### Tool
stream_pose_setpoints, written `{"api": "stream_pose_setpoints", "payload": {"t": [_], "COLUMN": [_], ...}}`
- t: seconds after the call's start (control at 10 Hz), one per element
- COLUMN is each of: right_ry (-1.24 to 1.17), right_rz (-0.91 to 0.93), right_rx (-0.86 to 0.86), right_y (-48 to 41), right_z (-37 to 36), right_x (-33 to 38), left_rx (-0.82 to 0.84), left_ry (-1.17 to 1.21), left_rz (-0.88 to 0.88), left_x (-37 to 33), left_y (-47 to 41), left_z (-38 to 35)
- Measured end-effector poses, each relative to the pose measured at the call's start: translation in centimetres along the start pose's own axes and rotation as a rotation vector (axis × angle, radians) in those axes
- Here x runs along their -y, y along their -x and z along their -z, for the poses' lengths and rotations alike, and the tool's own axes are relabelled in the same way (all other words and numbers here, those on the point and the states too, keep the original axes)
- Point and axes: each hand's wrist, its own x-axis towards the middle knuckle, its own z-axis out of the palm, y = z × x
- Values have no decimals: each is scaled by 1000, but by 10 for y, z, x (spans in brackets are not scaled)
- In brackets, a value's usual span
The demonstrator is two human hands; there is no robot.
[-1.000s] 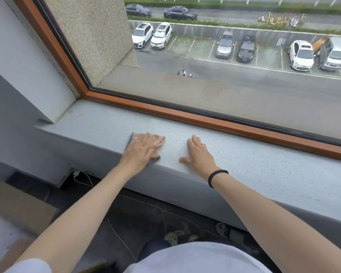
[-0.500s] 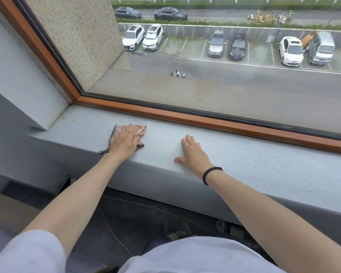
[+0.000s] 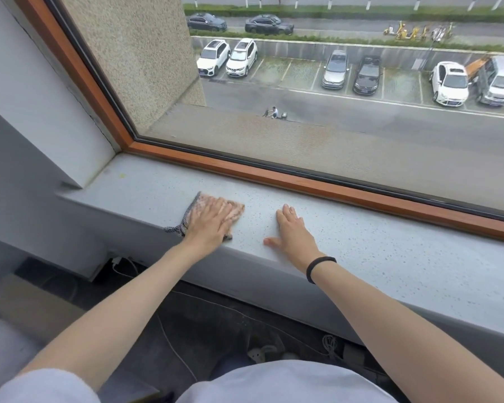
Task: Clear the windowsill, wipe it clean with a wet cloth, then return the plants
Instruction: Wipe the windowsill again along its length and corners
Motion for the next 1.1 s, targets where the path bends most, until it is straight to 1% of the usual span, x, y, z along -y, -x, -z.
{"api": "stream_pose_setpoints", "payload": {"t": [0.1, 0.2, 0.3, 0.4, 0.5, 0.6, 0.7, 0.8, 0.9, 1.0, 1.1], "right_ry": [0, -2, -18, -15, -18, -28, -33, -28, -24, -16, -13], "right_rz": [5, 7, 5, 13, 7, 6, -3, 1, 2, 7, 4], "right_rx": [-8, 1, -14, -16, -9, 0, 2, 14, 14, 10, 16], "right_y": [-1, -1, -1, -1, -1, -3, -3, -2, -2, -2, -2], "right_z": [1, 0, 0, 0, 1, 0, 0, 0, -1, 0, 0], "right_x": [0, -1, -1, 2, 2, 2, 2, -3, -6, -10, -10], "left_rx": [26, -2, -17, 8, 20, 13, -11, 6, 34, 10, 11], "left_ry": [-36, -40, -4, -3, -32, -71, -43, -12, -10, -135, -90], "left_rz": [-175, -22, 133, 25, -162, -104, 62, 25, -144, -183, -17], "left_x": [16, 28, 12, -1, 15, 36, 24, 0, 8, 22, 9], "left_y": [23, -7, -37, -17, 15, -2, -36, -22, 20, 20, -18], "left_z": [1, 9, 13, 10, 5, 15, 18, 9, 3, 3, 7]}}
